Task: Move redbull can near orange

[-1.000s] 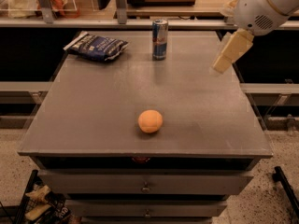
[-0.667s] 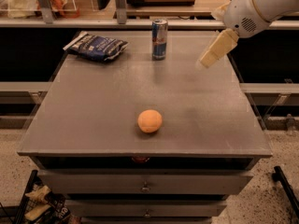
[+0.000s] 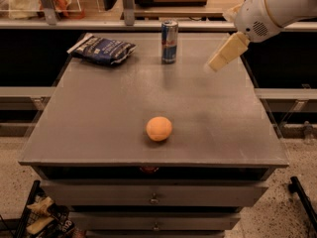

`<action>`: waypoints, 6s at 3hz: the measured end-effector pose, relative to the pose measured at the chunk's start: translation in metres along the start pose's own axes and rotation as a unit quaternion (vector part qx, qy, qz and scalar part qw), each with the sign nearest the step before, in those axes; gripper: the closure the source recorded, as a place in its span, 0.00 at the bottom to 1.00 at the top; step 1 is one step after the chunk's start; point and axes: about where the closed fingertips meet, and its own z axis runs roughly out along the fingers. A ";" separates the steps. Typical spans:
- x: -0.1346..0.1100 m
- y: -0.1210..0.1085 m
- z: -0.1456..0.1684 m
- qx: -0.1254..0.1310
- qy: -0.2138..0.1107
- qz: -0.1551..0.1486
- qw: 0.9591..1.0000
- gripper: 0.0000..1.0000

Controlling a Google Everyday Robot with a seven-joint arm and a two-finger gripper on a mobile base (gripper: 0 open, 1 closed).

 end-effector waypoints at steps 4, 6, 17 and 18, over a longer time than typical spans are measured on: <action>-0.026 -0.077 0.095 0.044 -0.131 0.087 0.987 0.00; -0.033 -0.069 0.120 0.024 -0.172 0.103 0.979 0.00; -0.085 0.056 0.084 -0.109 -0.279 0.085 0.950 1.00; -0.078 0.069 0.094 -0.122 -0.269 0.089 0.951 1.00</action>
Offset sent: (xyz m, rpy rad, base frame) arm 0.1289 0.0334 -0.0190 0.3302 -0.1243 -0.1374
